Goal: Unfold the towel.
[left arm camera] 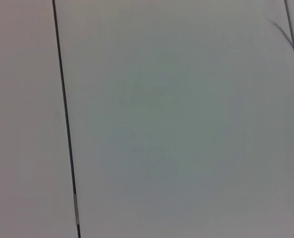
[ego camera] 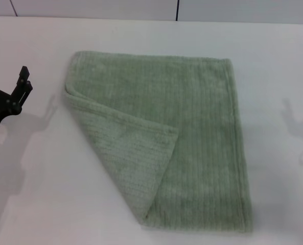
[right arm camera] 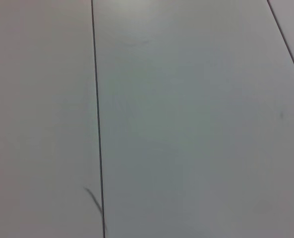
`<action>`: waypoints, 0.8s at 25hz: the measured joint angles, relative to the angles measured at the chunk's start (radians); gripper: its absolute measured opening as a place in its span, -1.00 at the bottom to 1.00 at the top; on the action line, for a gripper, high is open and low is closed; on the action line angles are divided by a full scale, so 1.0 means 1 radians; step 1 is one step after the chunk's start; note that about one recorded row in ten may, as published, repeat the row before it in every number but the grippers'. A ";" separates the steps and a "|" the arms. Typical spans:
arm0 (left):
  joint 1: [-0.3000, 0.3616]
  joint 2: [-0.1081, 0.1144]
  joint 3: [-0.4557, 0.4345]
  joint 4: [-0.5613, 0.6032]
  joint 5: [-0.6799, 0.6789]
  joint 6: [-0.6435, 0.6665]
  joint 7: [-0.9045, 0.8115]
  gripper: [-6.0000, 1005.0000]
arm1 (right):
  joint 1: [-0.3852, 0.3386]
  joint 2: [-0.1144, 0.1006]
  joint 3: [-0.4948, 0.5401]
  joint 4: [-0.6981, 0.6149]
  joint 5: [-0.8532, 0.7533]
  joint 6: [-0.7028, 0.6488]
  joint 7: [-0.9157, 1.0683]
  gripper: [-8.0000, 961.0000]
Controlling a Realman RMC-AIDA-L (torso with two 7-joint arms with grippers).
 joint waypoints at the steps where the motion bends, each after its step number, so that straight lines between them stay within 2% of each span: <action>1: 0.000 0.000 0.000 -0.001 0.000 0.000 0.000 0.60 | 0.000 0.000 0.000 0.000 0.000 0.000 0.000 0.53; 11: -0.002 0.000 0.000 -0.006 0.000 0.000 0.000 0.60 | 0.007 -0.003 -0.001 0.026 0.000 0.022 0.004 0.41; 18: -0.012 0.000 0.000 -0.005 0.000 -0.006 0.002 0.60 | 0.032 -0.035 -0.010 0.133 -0.100 0.131 0.007 0.33; 20: -0.012 0.000 0.001 -0.005 0.000 -0.006 0.002 0.60 | 0.049 -0.060 -0.006 0.198 -0.101 0.223 0.003 0.19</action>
